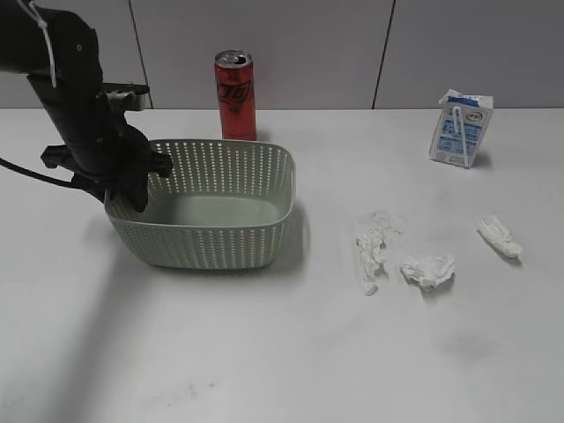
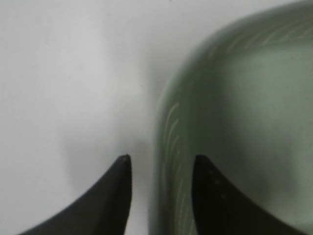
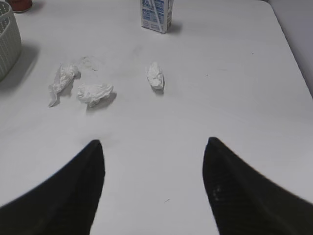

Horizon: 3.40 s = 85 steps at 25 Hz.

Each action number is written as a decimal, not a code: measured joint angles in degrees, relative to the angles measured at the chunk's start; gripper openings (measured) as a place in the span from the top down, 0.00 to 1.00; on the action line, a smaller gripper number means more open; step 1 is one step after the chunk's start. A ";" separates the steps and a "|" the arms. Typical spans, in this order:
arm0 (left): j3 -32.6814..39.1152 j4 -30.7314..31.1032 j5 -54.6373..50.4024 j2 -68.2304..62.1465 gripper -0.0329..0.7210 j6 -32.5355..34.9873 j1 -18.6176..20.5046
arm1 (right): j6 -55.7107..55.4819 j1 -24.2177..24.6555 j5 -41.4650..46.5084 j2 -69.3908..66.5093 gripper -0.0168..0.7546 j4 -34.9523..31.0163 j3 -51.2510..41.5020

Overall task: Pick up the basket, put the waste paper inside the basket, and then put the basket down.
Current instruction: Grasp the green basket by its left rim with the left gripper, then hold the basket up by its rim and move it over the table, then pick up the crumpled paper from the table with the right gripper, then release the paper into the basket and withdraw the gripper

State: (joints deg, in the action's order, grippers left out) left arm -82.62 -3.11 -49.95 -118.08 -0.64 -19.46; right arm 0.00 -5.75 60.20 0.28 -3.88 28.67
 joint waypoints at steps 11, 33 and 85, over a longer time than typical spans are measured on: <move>-0.26 -2.54 -6.30 1.50 0.96 -3.67 0.00 | 0.00 0.00 0.00 0.00 0.36 0.00 0.00; 23.26 -6.30 2.19 19.99 0.96 -5.75 -1.61 | 0.00 0.00 -14.77 -68.87 0.36 0.94 13.13; 23.26 -6.33 1.23 20.29 0.96 -5.80 -1.61 | 13.64 -28.77 -24.20 -99.52 0.20 -19.45 46.89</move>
State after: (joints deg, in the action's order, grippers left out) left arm -59.36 -9.45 -48.72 -97.80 -6.43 -21.08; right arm 13.64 -34.53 36.00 -99.24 -23.34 75.55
